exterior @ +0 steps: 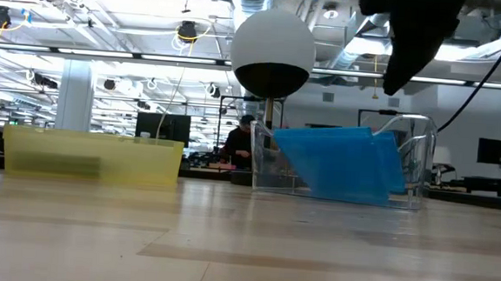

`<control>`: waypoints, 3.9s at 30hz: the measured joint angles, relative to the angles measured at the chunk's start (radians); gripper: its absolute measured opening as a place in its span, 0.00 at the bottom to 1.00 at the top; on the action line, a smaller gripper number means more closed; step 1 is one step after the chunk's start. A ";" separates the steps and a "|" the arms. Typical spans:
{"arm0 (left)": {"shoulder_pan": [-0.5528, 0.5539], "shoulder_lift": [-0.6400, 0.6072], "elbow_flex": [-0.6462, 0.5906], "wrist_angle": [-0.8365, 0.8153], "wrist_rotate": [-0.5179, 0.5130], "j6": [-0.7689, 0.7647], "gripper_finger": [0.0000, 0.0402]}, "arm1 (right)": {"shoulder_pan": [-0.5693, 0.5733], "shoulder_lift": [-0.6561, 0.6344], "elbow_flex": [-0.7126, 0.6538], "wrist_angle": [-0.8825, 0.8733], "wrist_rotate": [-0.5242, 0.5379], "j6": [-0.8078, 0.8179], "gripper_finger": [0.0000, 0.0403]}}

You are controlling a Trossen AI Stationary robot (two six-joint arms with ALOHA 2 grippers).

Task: Pick & place jewel cases by type
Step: Put the left blue CD case into the transparent bin

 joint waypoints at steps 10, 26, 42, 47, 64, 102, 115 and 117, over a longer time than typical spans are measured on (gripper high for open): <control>0.001 0.000 0.000 -0.068 0.000 -0.026 0.24 | -0.105 0.002 0.010 -0.041 -0.042 -0.057 0.40; 0.001 0.003 0.001 -0.086 -0.010 -0.030 0.24 | -0.124 0.218 0.041 -0.092 -0.072 -0.183 0.58; 0.001 0.009 0.001 -0.092 -0.025 -0.022 0.24 | -0.138 0.302 0.073 -0.188 -0.021 -0.204 0.19; 0.001 0.009 0.001 -0.094 -0.026 -0.023 0.24 | -0.119 0.303 0.134 -0.261 0.011 -0.171 0.05; 0.001 0.009 0.001 -0.091 -0.024 -0.032 0.24 | -0.093 0.303 0.351 -0.499 0.089 -0.117 0.04; 0.150 0.084 0.000 0.235 0.159 0.212 0.54 | 0.290 0.111 0.446 -0.435 0.405 -0.021 0.04; 0.167 0.093 0.000 0.286 0.302 0.275 0.55 | 0.268 0.111 0.445 -0.256 0.406 -0.227 0.04; 0.166 0.093 0.000 0.293 0.313 0.275 0.53 | 0.261 0.111 0.445 -0.251 0.407 -0.239 0.04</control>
